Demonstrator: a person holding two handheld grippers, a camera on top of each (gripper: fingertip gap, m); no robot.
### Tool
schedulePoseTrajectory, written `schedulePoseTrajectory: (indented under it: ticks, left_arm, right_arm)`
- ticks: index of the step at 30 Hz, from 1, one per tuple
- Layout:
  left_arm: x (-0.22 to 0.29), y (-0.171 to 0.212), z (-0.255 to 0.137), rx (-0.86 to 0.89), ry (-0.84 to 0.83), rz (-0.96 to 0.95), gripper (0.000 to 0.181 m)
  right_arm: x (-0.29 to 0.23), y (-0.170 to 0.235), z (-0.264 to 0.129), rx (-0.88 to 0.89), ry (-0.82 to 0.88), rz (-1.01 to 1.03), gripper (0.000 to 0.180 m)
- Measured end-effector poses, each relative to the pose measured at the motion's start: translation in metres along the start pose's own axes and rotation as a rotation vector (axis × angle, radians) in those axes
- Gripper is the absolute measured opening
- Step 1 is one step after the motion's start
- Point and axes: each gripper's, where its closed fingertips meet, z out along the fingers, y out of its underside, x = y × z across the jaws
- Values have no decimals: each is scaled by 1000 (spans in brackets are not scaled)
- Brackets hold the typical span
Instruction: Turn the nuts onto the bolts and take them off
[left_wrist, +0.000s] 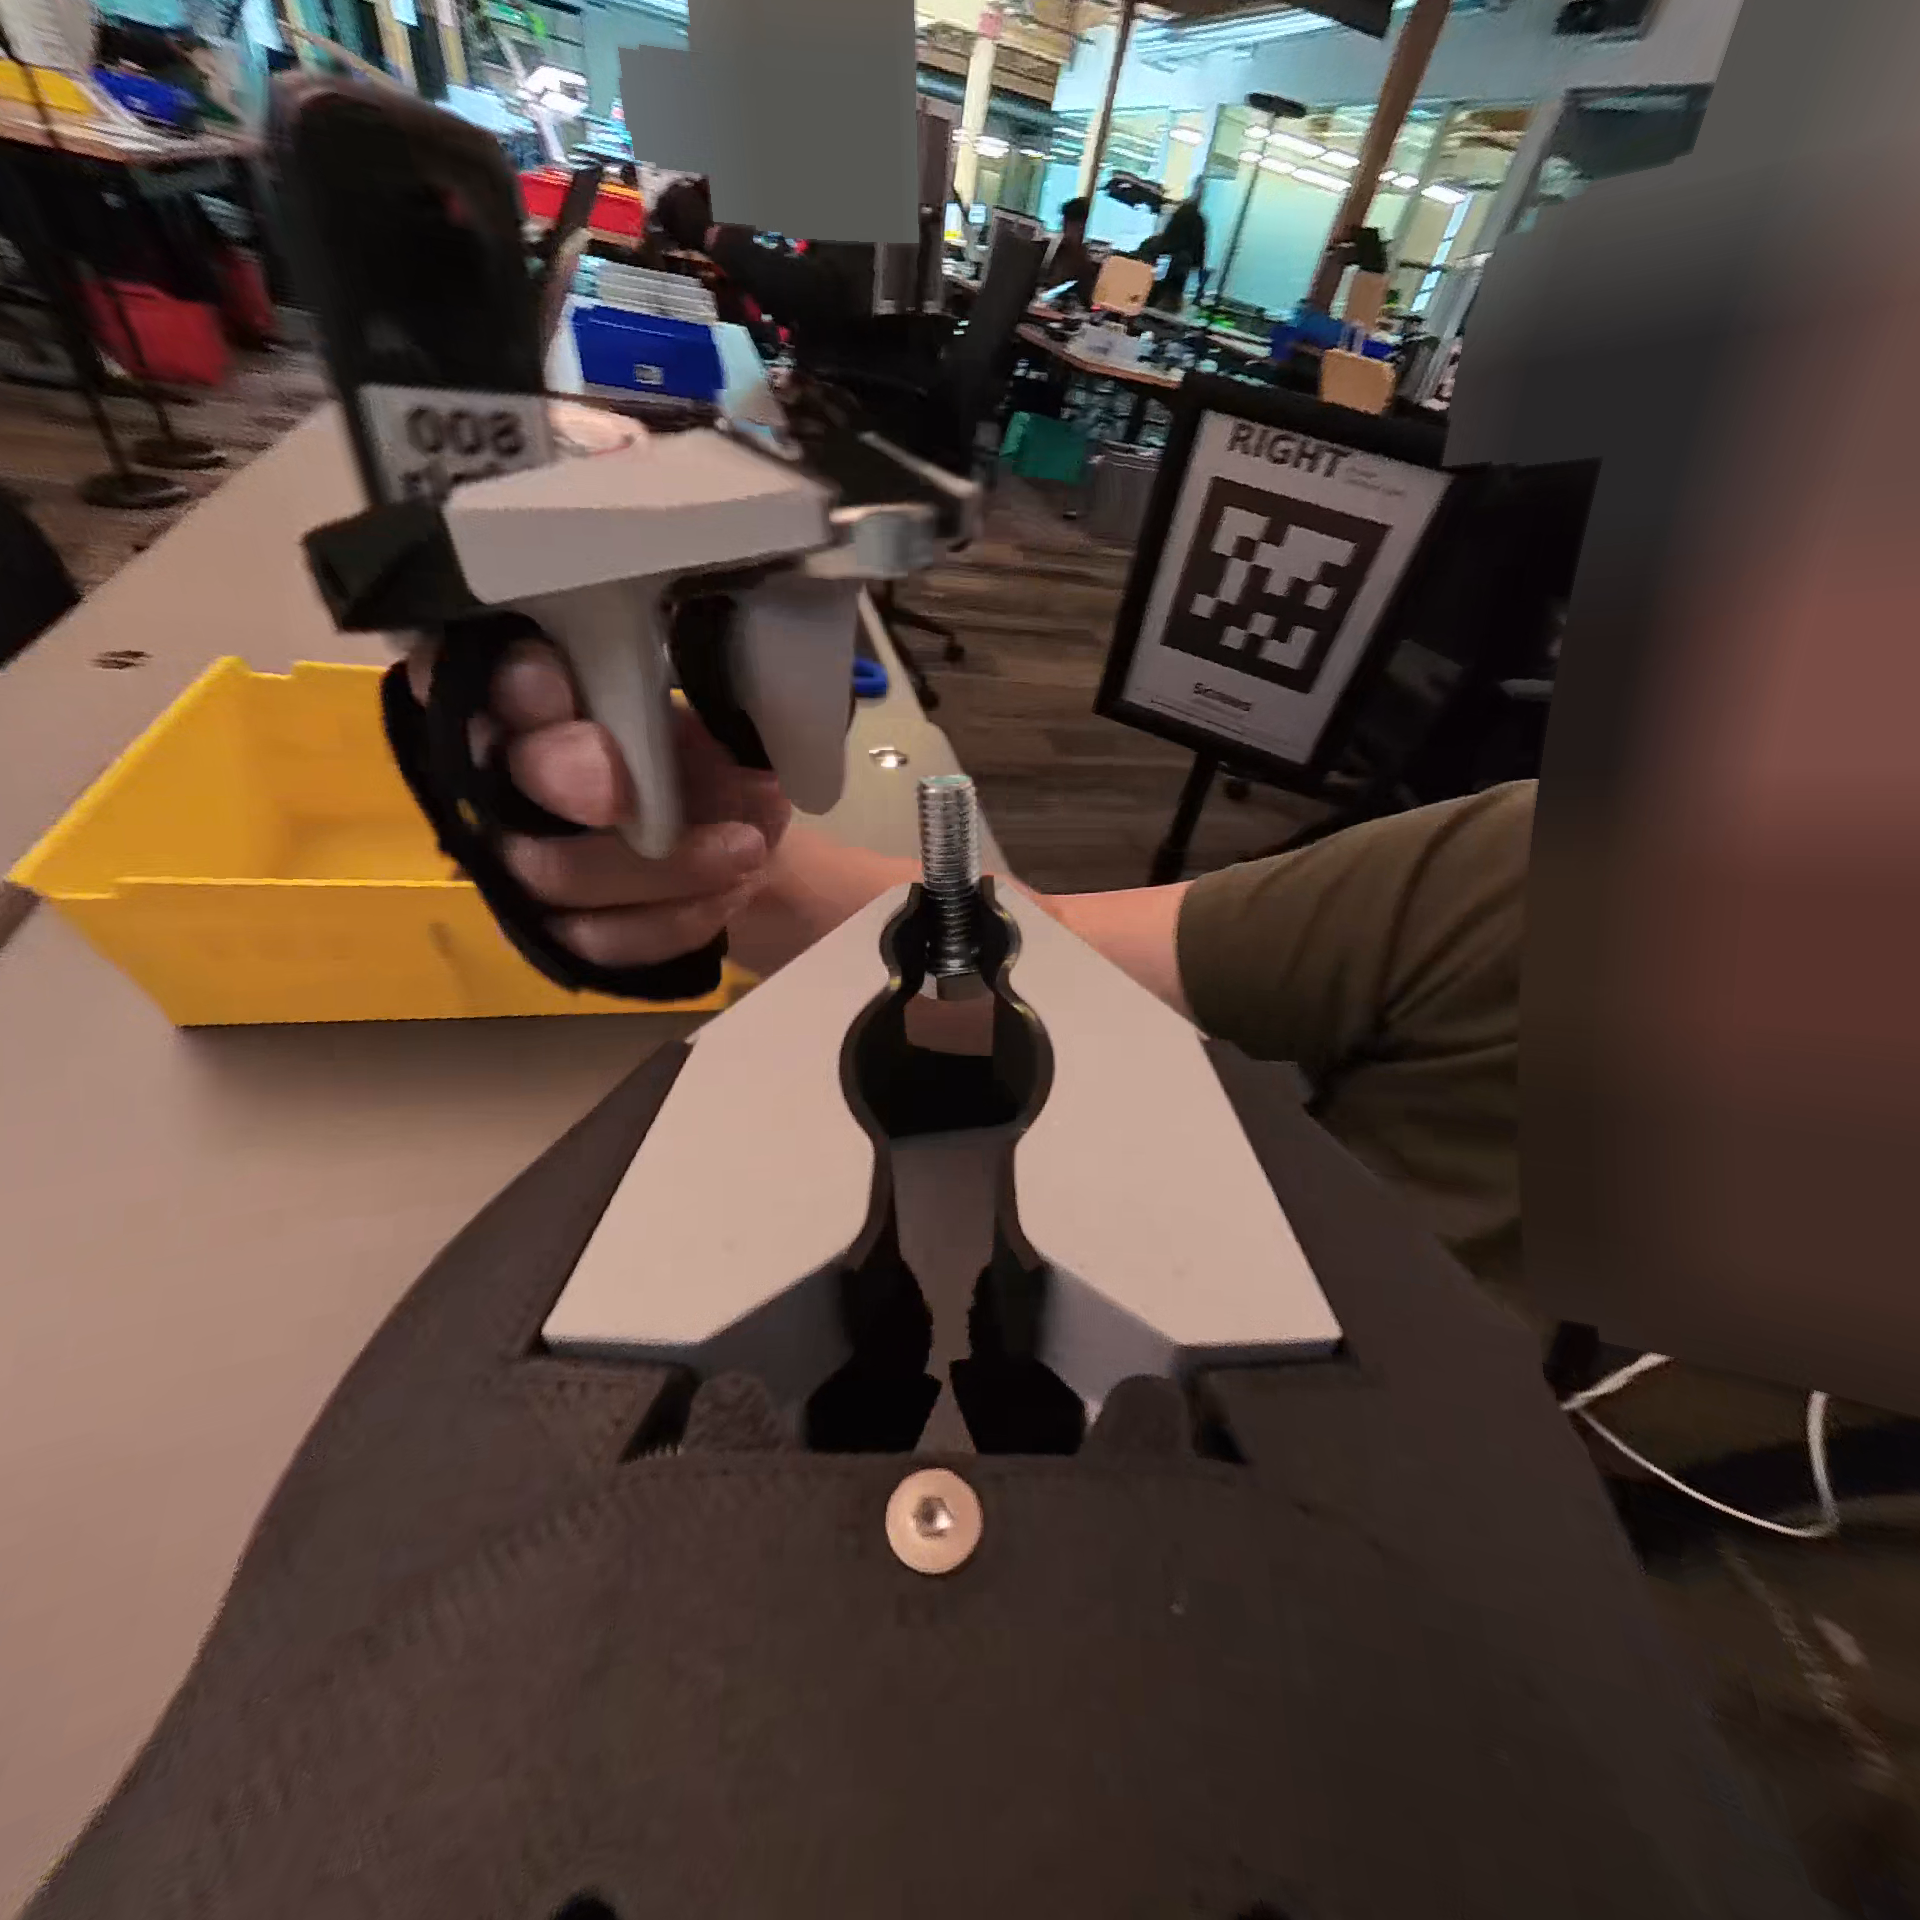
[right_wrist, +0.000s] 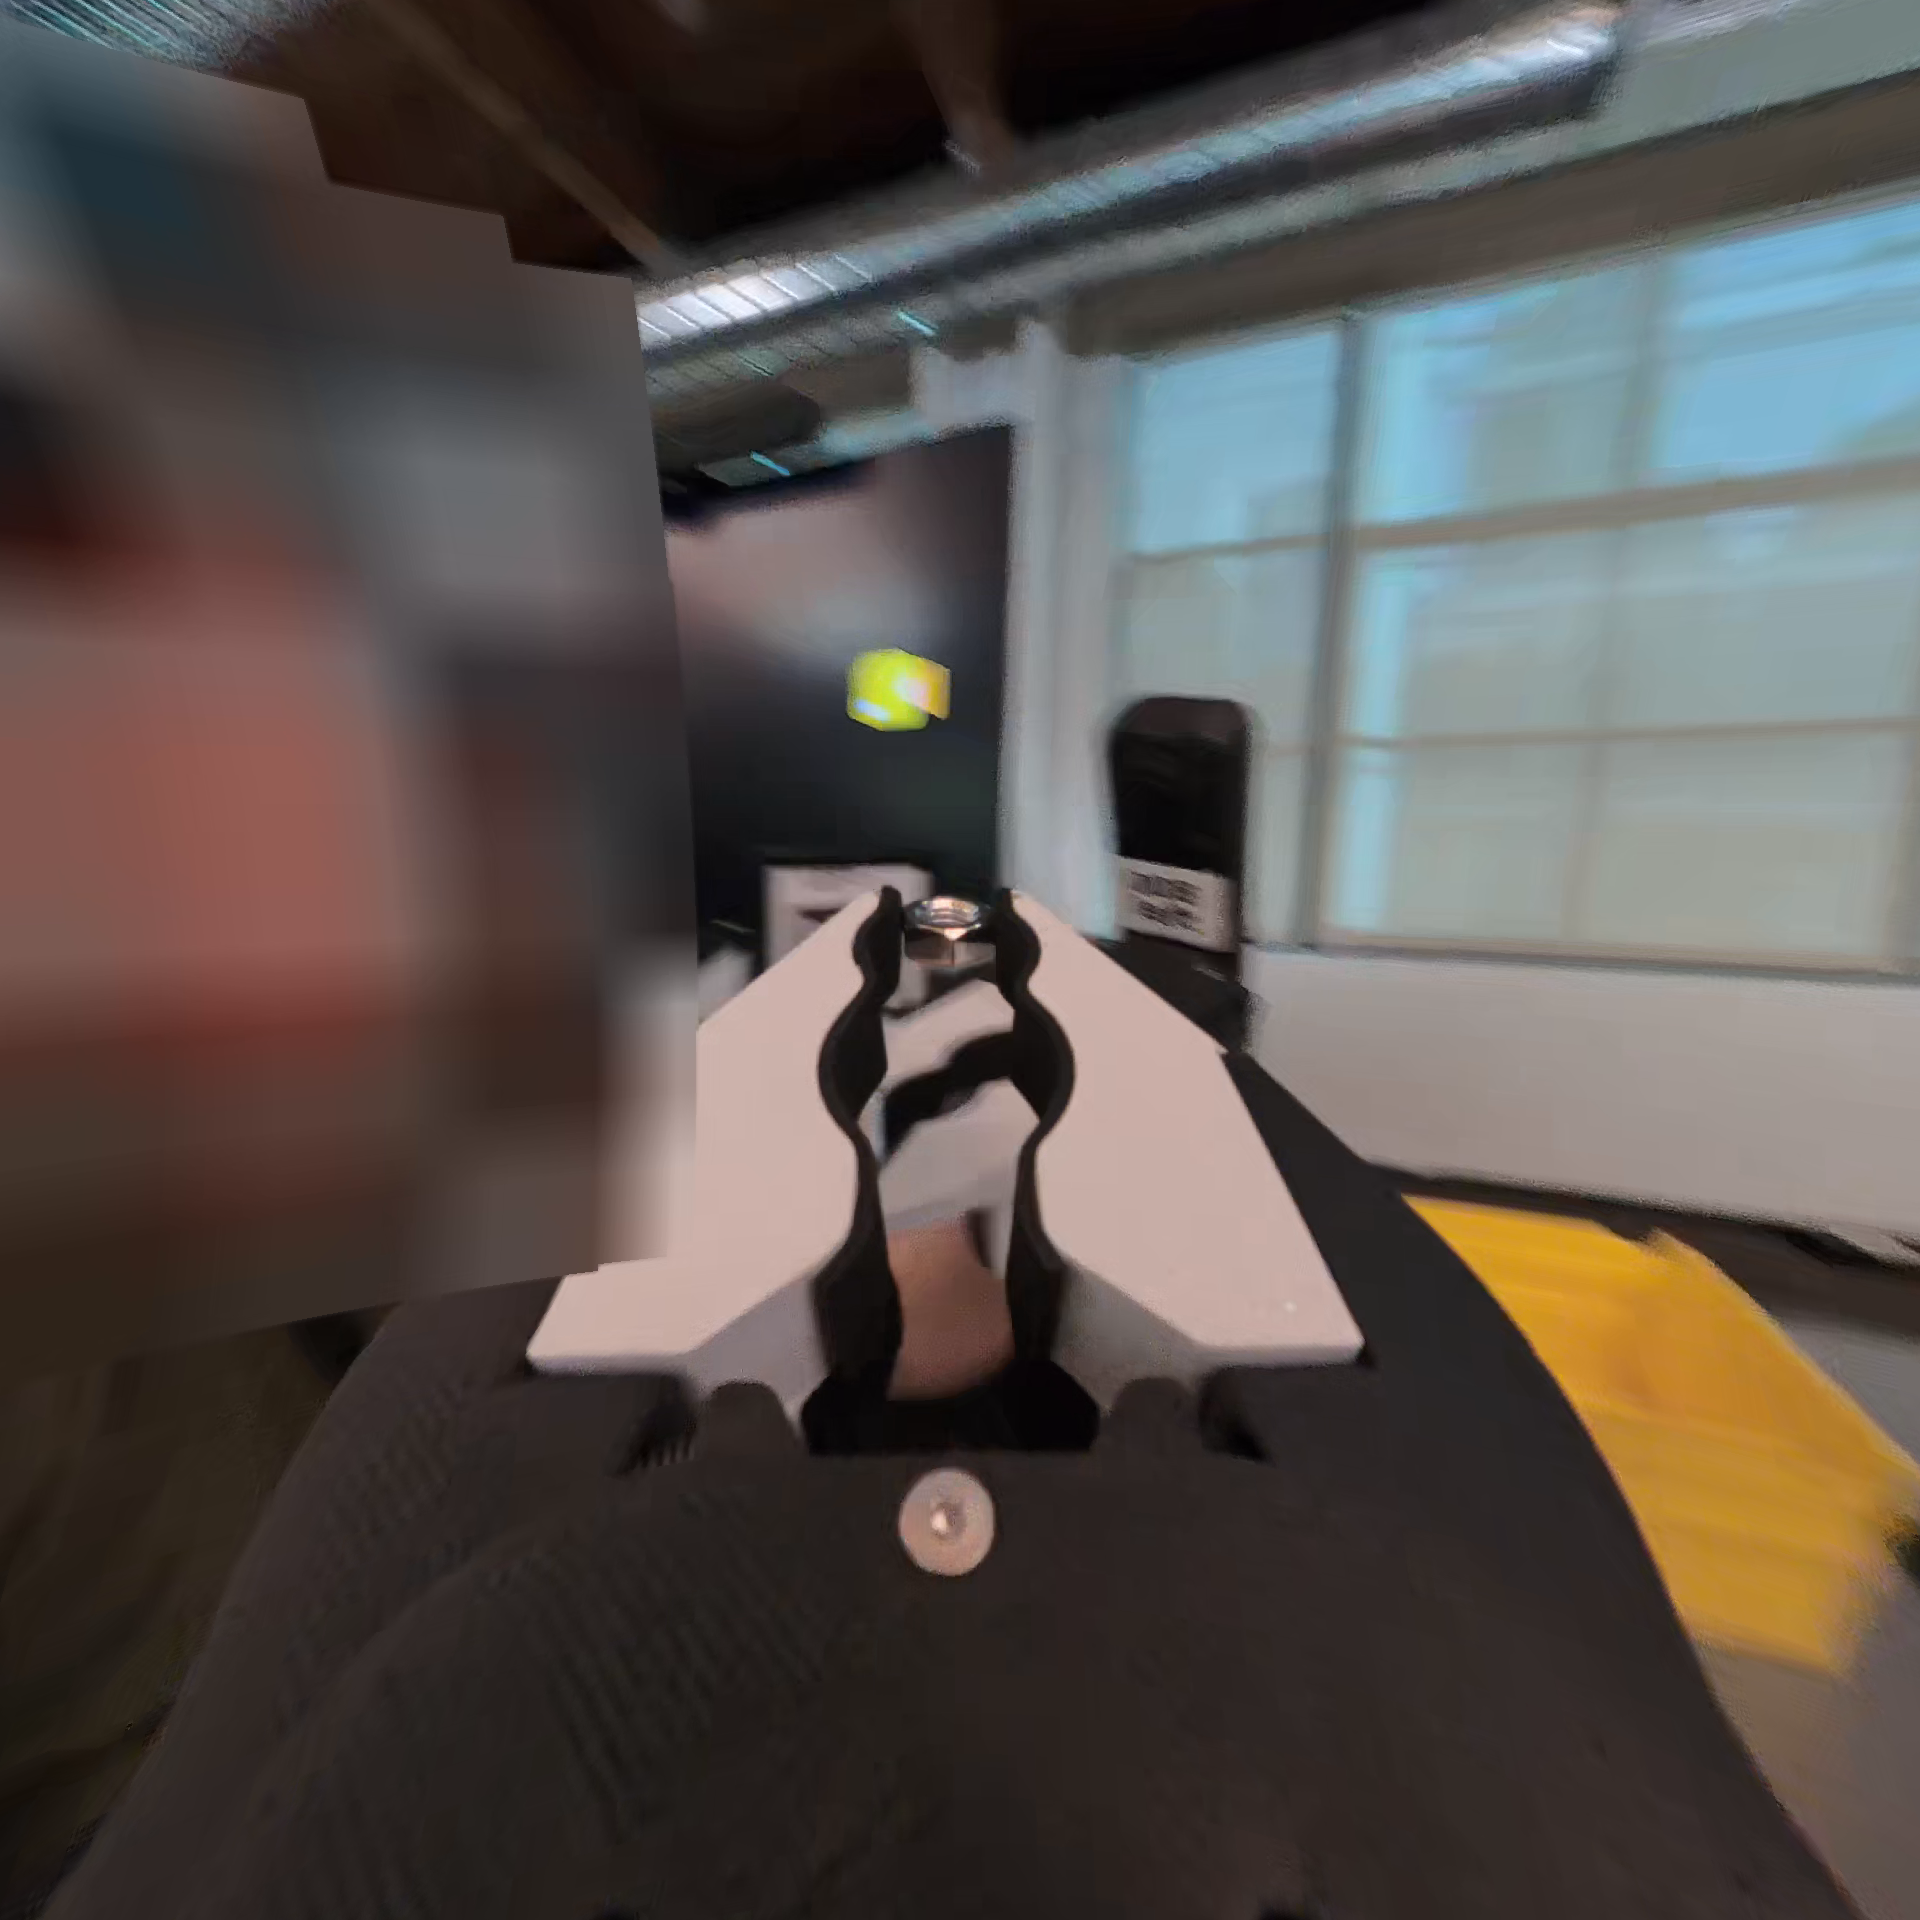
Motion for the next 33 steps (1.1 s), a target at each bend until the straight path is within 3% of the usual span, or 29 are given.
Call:
schedulePoseTrajectory:
  ticks: [1,4,6,8,12,15,18,23,29,33]
  left_arm:
    - [-3,-1,-3,1,-33,16,7]
    - [-7,-12,-14,40,-103,79,7]
    - [-9,-17,-21,59,-153,117,7]
    - [-11,-21,-28,71,-184,137,7]
    - [-12,-26,-34,92,-201,137,7]
    - [-15,-25,-35,91,-213,134,8]
    - [-17,-22,-33,77,-218,131,8]
    - [-20,-17,-29,54,-226,131,7]
    - [-26,-13,-26,41,-234,122,8]
    - [-26,-12,-25,37,-235,119,8]
  right_arm:
    - [15,1,-5,-69,127,-41,16]
    - [49,-5,-50,-359,561,-252,16]
    - [59,-16,-107,-598,862,-402,16]
    - [52,-14,-173,-835,1075,-394,16]
    - [14,19,-286,-1086,1356,6,17]
    - [-27,47,-381,-1408,1631,283,17]
    - [-45,87,-403,-1415,1548,562,17]
    - [-41,100,-424,-1334,1542,633,17]
    - [-38,96,-414,-1316,1504,585,17]
    - [-44,107,-412,-1361,1461,655,17]
